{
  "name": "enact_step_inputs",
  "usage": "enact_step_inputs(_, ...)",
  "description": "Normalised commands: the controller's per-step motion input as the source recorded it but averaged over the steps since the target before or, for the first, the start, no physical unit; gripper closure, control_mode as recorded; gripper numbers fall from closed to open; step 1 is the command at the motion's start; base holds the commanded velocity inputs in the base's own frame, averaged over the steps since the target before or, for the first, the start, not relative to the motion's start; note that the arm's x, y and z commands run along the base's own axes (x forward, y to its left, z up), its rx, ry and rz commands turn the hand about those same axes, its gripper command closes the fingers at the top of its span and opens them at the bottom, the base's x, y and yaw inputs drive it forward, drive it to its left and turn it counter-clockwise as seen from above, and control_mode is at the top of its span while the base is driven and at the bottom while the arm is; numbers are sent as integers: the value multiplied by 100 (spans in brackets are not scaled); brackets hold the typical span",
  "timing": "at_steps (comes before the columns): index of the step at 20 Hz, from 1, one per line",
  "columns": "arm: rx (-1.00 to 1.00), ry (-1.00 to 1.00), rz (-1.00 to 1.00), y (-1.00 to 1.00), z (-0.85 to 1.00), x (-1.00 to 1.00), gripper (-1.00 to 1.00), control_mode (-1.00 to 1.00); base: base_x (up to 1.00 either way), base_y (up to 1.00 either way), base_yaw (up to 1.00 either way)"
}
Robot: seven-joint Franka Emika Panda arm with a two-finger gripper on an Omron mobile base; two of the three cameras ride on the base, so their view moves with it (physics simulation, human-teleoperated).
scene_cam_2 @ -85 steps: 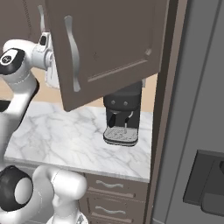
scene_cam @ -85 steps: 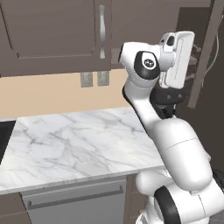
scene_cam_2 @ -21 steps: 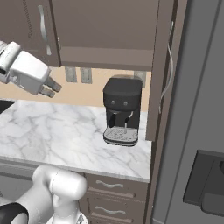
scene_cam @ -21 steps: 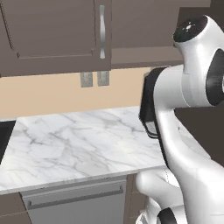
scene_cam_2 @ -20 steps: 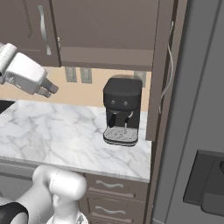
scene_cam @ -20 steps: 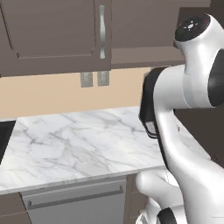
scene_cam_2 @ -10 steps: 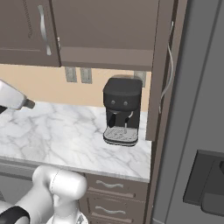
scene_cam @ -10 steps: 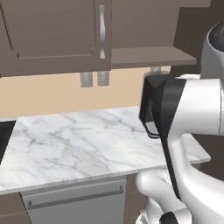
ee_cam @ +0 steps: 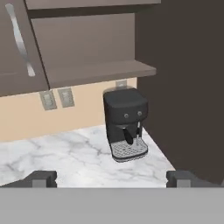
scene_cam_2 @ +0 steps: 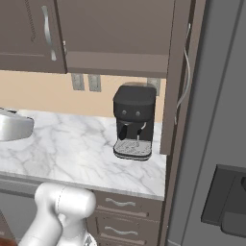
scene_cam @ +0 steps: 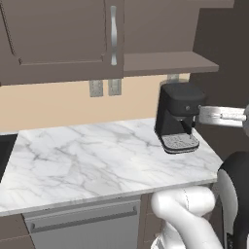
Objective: Open the cabinet, pick the kettle from the cabinet, and place it in the sink.
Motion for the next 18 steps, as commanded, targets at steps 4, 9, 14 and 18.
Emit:
enact_step_inputs(4,0,-33,6,54,34,-2,-100,-100,0,0,0)
enact_step_inputs(9,0,-33,6,31,41,-9,-100,-100,0,0,0)
enact_step_inputs(14,4,-27,11,11,31,0,-100,-100,0,0,0)
enact_step_inputs(18,2,-22,12,7,11,10,-100,-100,0,0,0)
